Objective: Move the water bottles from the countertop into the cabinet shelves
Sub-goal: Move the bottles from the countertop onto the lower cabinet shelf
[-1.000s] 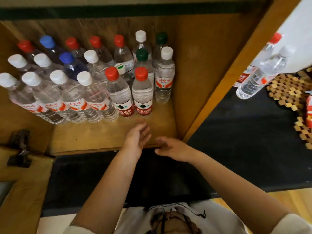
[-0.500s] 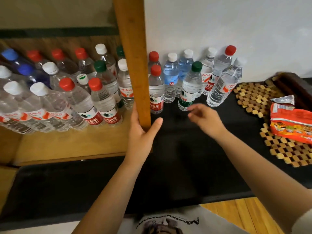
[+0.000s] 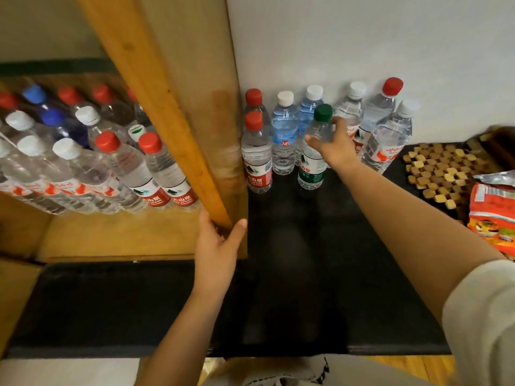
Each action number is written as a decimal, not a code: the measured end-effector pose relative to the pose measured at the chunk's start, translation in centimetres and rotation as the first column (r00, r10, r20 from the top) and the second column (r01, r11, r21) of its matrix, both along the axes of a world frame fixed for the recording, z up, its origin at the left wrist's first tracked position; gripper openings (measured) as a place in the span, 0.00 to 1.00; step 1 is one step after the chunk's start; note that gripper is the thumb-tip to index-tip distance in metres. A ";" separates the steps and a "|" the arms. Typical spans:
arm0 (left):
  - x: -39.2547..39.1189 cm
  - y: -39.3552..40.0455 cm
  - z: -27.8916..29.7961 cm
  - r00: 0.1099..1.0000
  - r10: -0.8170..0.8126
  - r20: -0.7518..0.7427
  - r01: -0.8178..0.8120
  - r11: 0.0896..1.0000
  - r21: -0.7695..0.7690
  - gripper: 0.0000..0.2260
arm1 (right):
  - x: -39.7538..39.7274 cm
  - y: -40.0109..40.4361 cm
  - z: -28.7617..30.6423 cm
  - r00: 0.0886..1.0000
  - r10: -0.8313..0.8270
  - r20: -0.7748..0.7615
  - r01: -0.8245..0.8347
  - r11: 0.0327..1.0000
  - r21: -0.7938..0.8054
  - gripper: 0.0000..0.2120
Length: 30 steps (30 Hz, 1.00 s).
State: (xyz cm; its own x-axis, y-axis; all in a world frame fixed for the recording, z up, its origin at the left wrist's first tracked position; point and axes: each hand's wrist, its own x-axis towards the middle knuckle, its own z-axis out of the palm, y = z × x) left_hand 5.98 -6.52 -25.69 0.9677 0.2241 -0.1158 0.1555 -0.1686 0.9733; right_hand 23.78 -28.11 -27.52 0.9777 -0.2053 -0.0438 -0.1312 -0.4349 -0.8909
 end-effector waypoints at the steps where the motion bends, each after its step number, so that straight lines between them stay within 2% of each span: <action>1: -0.7 -0.4 -0.5 0.995 0.056 -0.080 -0.061 0.996 -0.060 0.20 | 0.0 0.0 -0.2 0.999 0.033 0.005 -0.033 0.999 0.009 0.30; 3: -2.2 -1.5 -1.8 0.939 0.108 -0.327 -0.181 0.962 -0.203 0.26 | 0.0 -0.3 -0.4 0.995 0.089 0.034 -0.089 0.996 -0.012 0.30; 5: -3.2 -3.3 -2.6 0.794 0.039 -0.607 -0.278 0.911 -0.305 0.30 | -0.2 -0.8 -0.5 0.989 0.126 0.074 -0.122 0.991 -0.056 0.29; 6: -3.3 -4.3 -2.6 0.731 -0.030 -0.682 -0.266 0.907 -0.325 0.30 | -0.3 -1.1 -0.5 0.985 0.144 0.093 -0.136 0.987 -0.087 0.29; 7: -3.1 -5.2 -2.5 0.706 -0.093 -0.703 -0.210 0.920 -0.332 0.30 | -0.5 -1.4 -0.6 0.980 0.164 0.110 -0.151 0.982 -0.117 0.29; 8: -2.4 -6.2 -2.3 0.718 -0.127 -0.684 -0.138 0.938 -0.319 0.29 | -0.5 -1.6 -0.7 0.975 0.185 0.122 -0.168 0.976 -0.141 0.29; 9: -1.4 -7.1 -1.9 0.770 -0.125 -0.626 -0.074 0.956 -0.283 0.29 | -0.6 -1.9 -0.8 0.971 0.203 0.128 -0.183 0.970 -0.158 0.29; 10: -0.1 -7.8 -1.6 0.848 -0.093 -0.522 -0.009 0.982 -0.188 0.30 | -0.6 -2.0 -0.9 0.968 0.217 0.126 -0.195 0.966 -0.169 0.29; 11: 1.5 -8.3 -1.1 0.928 -0.045 -0.370 0.043 0.999 -0.013 0.31 | -0.5 -2.2 -1.0 0.967 0.227 0.116 -0.204 0.962 -0.181 0.29; 12: 3.4 -8.7 -0.6 0.983 -0.012 -0.182 0.050 0.977 0.206 0.33 | -0.5 -2.3 -1.0 0.967 0.234 0.103 -0.211 0.958 -0.195 0.30; 13: 5.4 -9.0 -0.1 1.000 0.003 0.018 -0.010 0.917 0.399 0.34 | -0.4 -2.3 -1.0 0.967 0.239 0.092 -0.216 0.955 -0.204 0.30; 14: 7.5 -9.2 0.4 0.985 0.011 0.170 -0.098 0.853 0.513 0.34 | -0.4 -2.4 -1.0 0.966 0.242 0.089 -0.220 0.953 -0.209 0.30; 15: 9.5 -9.3 0.6 0.968 0.023 0.250 -0.165 0.809 0.564 0.34 | -0.4 -2.5 -1.0 0.965 0.245 0.089 -0.222 0.952 -0.212 0.30; 16: 11.4 -9.3 0.6 0.962 0.047 0.269 -0.198 0.797 0.570 0.34 | -0.4 -2.6 -1.0 0.964 0.249 0.091 -0.225 0.950 -0.217 0.30; 19: 15.4 -9.2 0.3 0.971 0.187 0.151 -0.236 0.868 0.437 0.34 | -0.7 -3.1 -1.0 0.959 0.271 0.083 -0.245 0.941 -0.234 0.30; 21: 16.5 -8.9 0.0 0.966 0.220 0.135 -0.258 0.838 0.480 0.31 | -1.1 -3.4 -1.0 0.956 0.284 0.077 -0.260 0.937 -0.234 0.31; 23: 16.8 -8.7 -0.3 0.974 0.161 0.158 -0.224 0.776 0.589 0.24 | -1.7 -3.9 -1.0 0.949 0.307 0.073 -0.284 0.932 -0.226 0.31; 24: 16.7 -8.8 -0.5 0.982 0.120 0.145 -0.183 0.789 0.587 0.21 | -2.0 -4.1 -1.0 0.945 0.319 0.073 -0.296 0.930 -0.219 0.31; 27: 15.0 -9.2 -1.0 0.992 -0.029 0.121 -0.019 0.927 0.375 0.17 | -3.2 -4.4 -0.9 0.938 0.336 0.079 -0.315 0.927 -0.202 0.32; 28: 14.4 -9.3 -1.1 0.989 -0.083 0.124 0.031 0.928 0.370 0.16 | -3.7 -4.5 -0.9 0.939 0.334 0.080 -0.313 0.928 -0.201 0.32; 30: 13.3 -9.1 -1.3 0.973 -0.209 0.101 0.134 0.863 0.487 0.15 | -4.7 -4.6 -0.9 0.941 0.330 0.076 -0.309 0.929 -0.205 0.31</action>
State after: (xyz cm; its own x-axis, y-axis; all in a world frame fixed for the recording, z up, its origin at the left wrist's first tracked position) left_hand 19.30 -15.65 -27.03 0.9933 0.0447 0.1068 -0.0555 -0.6257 0.7781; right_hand 19.05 -32.72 -28.39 0.9894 0.1249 0.0740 0.1345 -0.5976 -0.7905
